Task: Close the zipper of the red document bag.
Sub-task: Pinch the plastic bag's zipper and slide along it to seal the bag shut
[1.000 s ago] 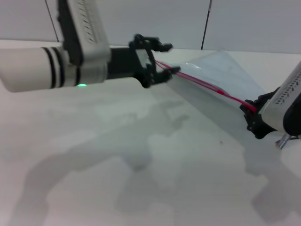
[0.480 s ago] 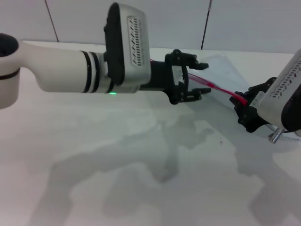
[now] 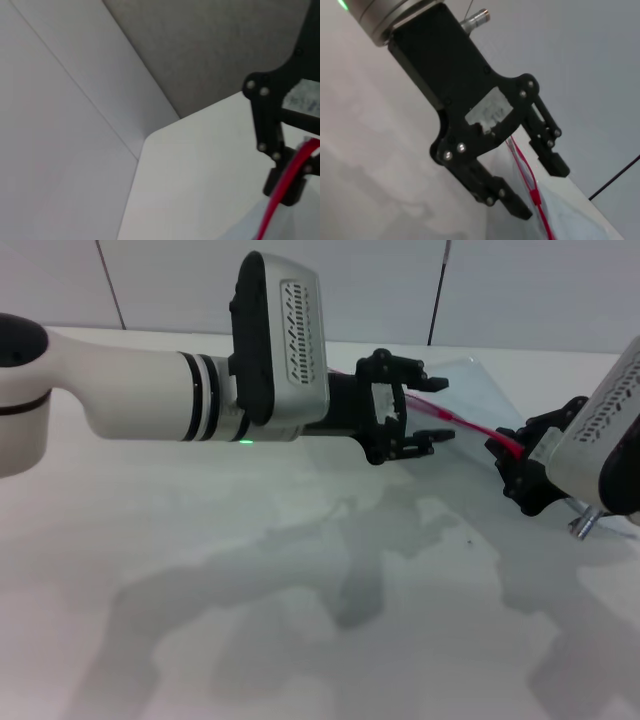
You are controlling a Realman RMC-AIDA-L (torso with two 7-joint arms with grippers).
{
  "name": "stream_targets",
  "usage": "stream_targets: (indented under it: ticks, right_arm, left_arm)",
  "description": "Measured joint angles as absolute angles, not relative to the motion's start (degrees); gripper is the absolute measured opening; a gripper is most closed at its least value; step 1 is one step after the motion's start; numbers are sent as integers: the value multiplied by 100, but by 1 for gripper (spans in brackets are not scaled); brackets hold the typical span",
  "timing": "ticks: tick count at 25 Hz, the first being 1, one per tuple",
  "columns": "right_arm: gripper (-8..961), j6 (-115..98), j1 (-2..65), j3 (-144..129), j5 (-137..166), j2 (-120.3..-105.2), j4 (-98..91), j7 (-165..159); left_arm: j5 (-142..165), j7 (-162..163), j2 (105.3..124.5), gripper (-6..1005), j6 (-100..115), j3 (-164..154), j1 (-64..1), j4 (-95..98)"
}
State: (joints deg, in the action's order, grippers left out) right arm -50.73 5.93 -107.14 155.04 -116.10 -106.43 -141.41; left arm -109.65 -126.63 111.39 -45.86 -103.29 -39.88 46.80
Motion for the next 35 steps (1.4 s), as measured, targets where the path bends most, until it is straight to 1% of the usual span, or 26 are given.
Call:
stream_targets:
  ticks: [12, 19, 26, 35]
  right_arm:
    - [47, -5161, 642, -10760, 15504, -11610, -10707, -14141]
    - [47, -5168, 646, -10766, 15504, -11610, -10739, -14141]
    - [47, -5168, 648, -10782, 15504, -11610, -10740, -14141]
    - [47, -5168, 691, -10792, 15504, -11610, -10699, -14141]
  left_arm:
    - [-10933, -12636, 11182, 527, -4575, -10222, -4009, 4622]
    - [-10771, -12593, 11243, 461, -4480, -10220, -4031, 4604]
    - [-10733, -12587, 11309, 258, -4362, -10216, -4034, 4595]
    - [-10606, -12586, 11405, 202, -4274, -10212, -4034, 4608]
